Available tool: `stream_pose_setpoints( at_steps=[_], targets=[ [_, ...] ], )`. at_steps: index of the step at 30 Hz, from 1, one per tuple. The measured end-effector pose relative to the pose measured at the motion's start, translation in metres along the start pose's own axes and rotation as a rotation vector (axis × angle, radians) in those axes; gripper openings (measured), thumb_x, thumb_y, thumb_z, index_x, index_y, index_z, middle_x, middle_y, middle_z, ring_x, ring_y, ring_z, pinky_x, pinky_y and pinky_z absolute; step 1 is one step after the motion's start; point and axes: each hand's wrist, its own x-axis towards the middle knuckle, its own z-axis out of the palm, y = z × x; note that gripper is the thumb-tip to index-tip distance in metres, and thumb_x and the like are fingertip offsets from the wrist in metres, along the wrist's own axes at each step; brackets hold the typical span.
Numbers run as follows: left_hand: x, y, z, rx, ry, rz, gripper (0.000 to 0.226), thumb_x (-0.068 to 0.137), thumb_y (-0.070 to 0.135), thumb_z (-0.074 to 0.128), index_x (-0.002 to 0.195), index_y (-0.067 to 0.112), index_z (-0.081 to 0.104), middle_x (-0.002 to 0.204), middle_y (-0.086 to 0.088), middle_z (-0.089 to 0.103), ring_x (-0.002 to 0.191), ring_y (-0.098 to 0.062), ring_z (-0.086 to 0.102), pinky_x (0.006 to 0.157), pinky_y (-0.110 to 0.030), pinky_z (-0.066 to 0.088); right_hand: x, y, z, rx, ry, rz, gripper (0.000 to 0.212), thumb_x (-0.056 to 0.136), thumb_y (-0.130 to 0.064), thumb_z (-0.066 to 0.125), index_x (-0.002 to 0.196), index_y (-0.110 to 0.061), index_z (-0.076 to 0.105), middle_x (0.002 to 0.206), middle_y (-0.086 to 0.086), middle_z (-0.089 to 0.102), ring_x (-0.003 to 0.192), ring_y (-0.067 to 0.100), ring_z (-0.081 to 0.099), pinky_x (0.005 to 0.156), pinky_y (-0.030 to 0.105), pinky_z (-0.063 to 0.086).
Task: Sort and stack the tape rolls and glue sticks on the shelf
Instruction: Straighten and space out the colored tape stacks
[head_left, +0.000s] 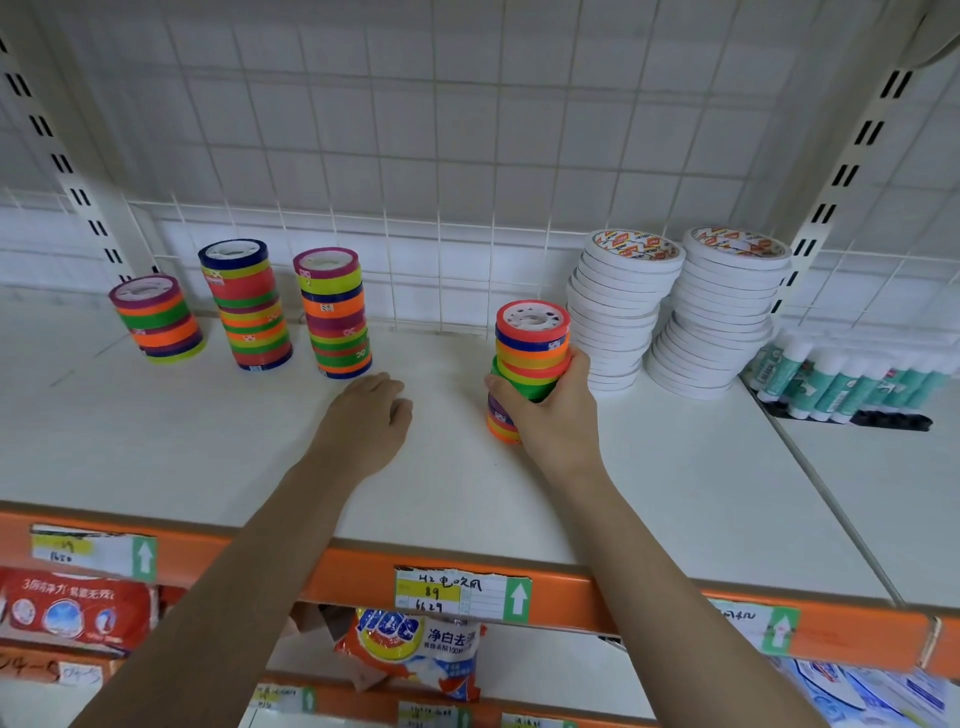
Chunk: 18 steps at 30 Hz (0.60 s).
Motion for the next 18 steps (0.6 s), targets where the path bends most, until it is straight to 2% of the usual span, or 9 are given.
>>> stream_pose_setpoints(
  at_steps=[2, 7, 12, 15, 18],
  targets=[
    [0.0006, -0.0011, 0.0005, 0.0, -0.004, 0.0, 0.043, 0.099, 0.023, 0.037, 0.138, 0.006, 0.042, 0.147, -0.009, 0.037, 0.137, -0.021, 0.031, 0.111, -0.029, 0.023, -0.0005, 0.0005, -0.001, -0.013, -0.008, 0.004, 0.055, 0.077, -0.025, 0.075, 0.114, -0.029, 0.035, 0.094, -0.026, 0.049, 0.083, -0.005, 0.054, 0.064, 0.005, 0.04],
    [0.0012, -0.002, 0.001, 0.005, -0.004, 0.003, 0.043, 0.099, 0.023, 0.037, 0.138, 0.006, 0.042, 0.147, -0.01, 0.037, 0.137, -0.021, 0.031, 0.111, -0.03, 0.023, -0.0016, 0.0002, -0.0049, -0.006, -0.04, 0.028, 0.049, 0.08, -0.024, 0.072, 0.115, -0.028, 0.038, 0.091, -0.026, 0.049, 0.079, -0.006, 0.054, 0.056, 0.001, 0.041],
    [0.0017, -0.0018, 0.0013, 0.004, -0.004, 0.002, 0.043, 0.099, 0.023, 0.037, 0.138, 0.006, 0.041, 0.148, -0.009, 0.036, 0.137, -0.021, 0.03, 0.112, -0.03, 0.022, -0.0033, -0.0023, -0.0019, -0.003, -0.033, 0.029, 0.061, 0.075, -0.037, 0.075, 0.121, -0.026, 0.037, 0.099, -0.022, 0.052, 0.086, -0.004, 0.055, 0.063, 0.002, 0.042],
    [0.0014, -0.0019, 0.0017, 0.005, -0.001, 0.001, 0.043, 0.099, 0.023, 0.037, 0.138, 0.006, 0.041, 0.148, -0.009, 0.036, 0.137, -0.021, 0.03, 0.112, -0.03, 0.022, -0.0031, -0.0013, -0.0007, -0.031, -0.01, -0.009, 0.061, 0.078, -0.037, 0.073, 0.126, -0.02, 0.039, 0.106, -0.013, 0.052, 0.092, 0.004, 0.054, 0.067, 0.003, 0.039],
    [0.0014, -0.0026, 0.0021, 0.006, -0.004, -0.002, 0.043, 0.099, 0.024, 0.036, 0.139, 0.007, 0.041, 0.148, -0.009, 0.036, 0.138, -0.021, 0.029, 0.113, -0.03, 0.022, -0.0034, -0.0003, -0.0013, -0.04, -0.009, -0.031, 0.06, 0.078, -0.036, 0.072, 0.128, -0.02, 0.041, 0.107, -0.013, 0.053, 0.095, 0.005, 0.053, 0.072, 0.003, 0.04]
  ],
)
